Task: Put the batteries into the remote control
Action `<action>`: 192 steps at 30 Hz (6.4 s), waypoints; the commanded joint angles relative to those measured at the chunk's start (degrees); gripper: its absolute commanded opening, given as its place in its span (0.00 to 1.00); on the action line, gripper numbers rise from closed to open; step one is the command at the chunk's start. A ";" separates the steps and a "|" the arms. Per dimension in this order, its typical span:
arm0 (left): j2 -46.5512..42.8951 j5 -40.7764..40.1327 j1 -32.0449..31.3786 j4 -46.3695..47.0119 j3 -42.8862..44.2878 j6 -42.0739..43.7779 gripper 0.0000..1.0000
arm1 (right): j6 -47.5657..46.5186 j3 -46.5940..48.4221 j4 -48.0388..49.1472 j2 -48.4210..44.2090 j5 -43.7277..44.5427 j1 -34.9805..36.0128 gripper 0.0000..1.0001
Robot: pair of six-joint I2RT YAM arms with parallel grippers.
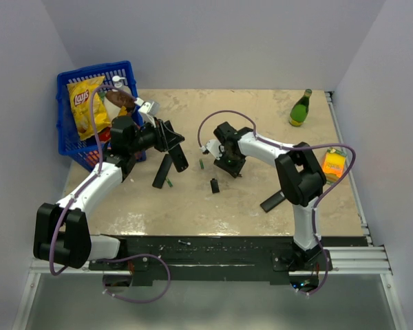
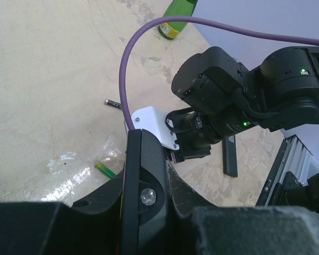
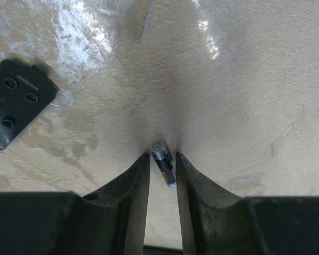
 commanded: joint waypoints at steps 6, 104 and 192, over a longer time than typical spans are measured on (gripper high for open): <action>-1.66 1.45 -0.34 2.92 1.96 0.12 0.00 | -0.19 1.38 -0.25 1.92 -0.58 0.74 0.27; 3.18 7.16 3.96 47.92 -15.97 -37.84 0.00 | 34.79 -17.17 45.02 -30.16 0.47 21.04 0.23; 1.25 6.54 4.05 51.61 -17.11 -37.50 0.00 | 86.38 -30.53 56.09 -39.39 12.25 20.08 0.96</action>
